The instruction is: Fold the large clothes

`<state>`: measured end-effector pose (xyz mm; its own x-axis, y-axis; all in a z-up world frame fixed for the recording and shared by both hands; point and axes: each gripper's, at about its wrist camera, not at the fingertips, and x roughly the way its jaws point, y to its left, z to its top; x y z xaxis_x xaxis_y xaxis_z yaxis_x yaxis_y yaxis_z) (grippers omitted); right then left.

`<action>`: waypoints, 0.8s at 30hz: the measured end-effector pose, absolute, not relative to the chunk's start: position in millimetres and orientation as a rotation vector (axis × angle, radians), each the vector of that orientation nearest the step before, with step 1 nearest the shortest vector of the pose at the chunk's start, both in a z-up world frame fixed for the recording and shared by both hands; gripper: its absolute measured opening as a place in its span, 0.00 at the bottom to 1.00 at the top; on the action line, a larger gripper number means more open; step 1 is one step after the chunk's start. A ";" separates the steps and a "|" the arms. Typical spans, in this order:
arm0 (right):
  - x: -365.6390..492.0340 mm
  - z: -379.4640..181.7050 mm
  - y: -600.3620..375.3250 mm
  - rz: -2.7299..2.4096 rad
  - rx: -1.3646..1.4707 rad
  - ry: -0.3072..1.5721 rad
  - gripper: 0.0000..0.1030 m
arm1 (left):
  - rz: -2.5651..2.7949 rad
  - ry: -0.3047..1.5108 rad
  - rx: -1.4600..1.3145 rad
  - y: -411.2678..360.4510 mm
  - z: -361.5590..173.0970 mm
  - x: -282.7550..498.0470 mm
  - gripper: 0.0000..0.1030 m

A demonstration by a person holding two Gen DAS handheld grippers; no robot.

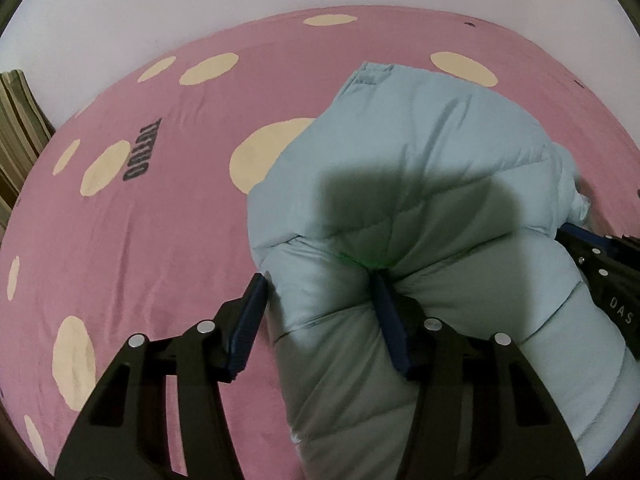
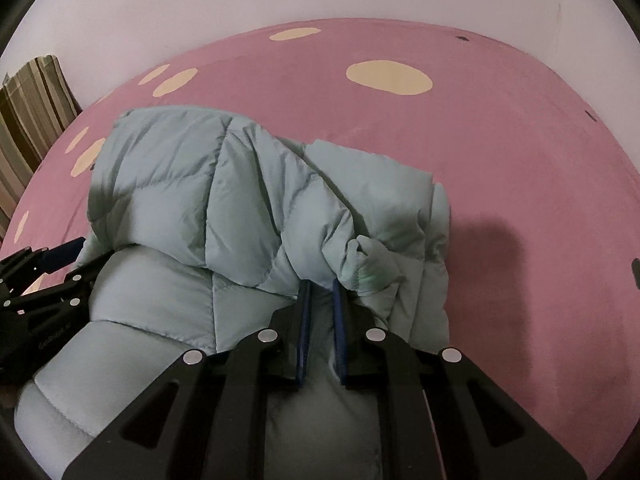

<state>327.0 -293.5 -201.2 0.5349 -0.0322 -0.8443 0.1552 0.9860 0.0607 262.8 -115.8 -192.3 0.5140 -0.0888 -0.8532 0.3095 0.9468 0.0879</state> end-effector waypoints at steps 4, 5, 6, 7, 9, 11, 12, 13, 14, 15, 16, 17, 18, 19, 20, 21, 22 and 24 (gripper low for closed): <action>327.1 -201.3 -292.4 -0.117 0.128 0.996 0.10 | -0.239 1.000 0.248 -115.8 -192.8 262.3 0.54; 326.0 -200.4 -292.1 -0.118 0.127 0.994 0.10 | -0.240 0.998 0.247 -115.2 -192.3 261.6 0.54; 326.3 -200.0 -291.8 -0.118 0.125 0.993 0.10 | -0.240 0.995 0.249 -114.6 -191.3 260.9 0.54; 325.9 -199.3 -291.7 -0.119 0.124 0.991 0.10 | -0.240 0.993 0.250 -114.8 -191.6 260.2 0.54; 325.0 -199.1 -292.3 -0.119 0.125 0.987 0.10 | -0.241 0.988 0.249 -114.3 -191.2 259.4 0.54; 323.6 -198.6 -291.8 -0.120 0.123 0.983 0.10 | -0.242 0.982 0.242 -113.7 -190.2 258.1 0.54; 323.1 -198.2 -291.3 -0.121 0.119 0.982 0.10 | -0.243 0.979 0.244 -113.6 -190.2 257.6 0.54; 322.6 -198.2 -291.1 -0.122 0.117 0.981 0.10 | -0.243 0.978 0.245 -113.9 -190.4 257.5 0.54; 322.4 -198.1 -290.6 -0.124 0.115 0.981 0.10 | -0.243 0.977 0.246 -114.0 -190.9 257.2 0.54; 322.0 -198.3 -290.2 -0.125 0.114 0.980 0.10 | -0.244 0.978 0.245 -114.1 -191.5 257.3 0.54; 321.8 -198.4 -290.0 -0.127 0.115 0.981 0.10 | -0.245 0.979 0.245 -114.1 -191.4 257.6 0.54; 321.4 -198.2 -289.6 -0.128 0.116 0.979 0.10 | -0.246 0.978 0.244 -113.7 -190.5 257.4 0.54; 321.4 -197.3 -289.0 -0.130 0.115 0.977 0.10 | -0.246 0.977 0.246 -113.6 -189.2 257.2 0.54; 320.8 -196.4 -288.5 -0.130 0.115 0.974 0.11 | -0.245 0.977 0.249 -114.2 -190.6 257.6 0.54; 320.0 -195.7 -288.1 -0.131 0.113 0.971 0.11 | -0.243 0.975 0.255 -114.0 -190.4 257.3 0.55; 319.3 -195.3 -287.7 -0.131 0.112 0.969 0.11 | -0.240 0.973 0.257 -113.8 -188.6 256.7 0.56; 318.2 -194.4 -287.1 -0.131 0.110 0.966 0.11 | -0.237 0.968 0.254 -112.7 -186.4 255.5 0.56; 314.7 -191.0 -286.2 -0.129 0.108 0.954 0.11 | -0.232 0.959 0.247 -110.0 -181.6 251.7 0.56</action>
<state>314.7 -286.2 -191.0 0.5720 -0.0619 -0.8179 0.1573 0.9869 0.0353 251.7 -110.0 -181.6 0.5537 -0.0856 -0.8283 0.3026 0.9474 0.1044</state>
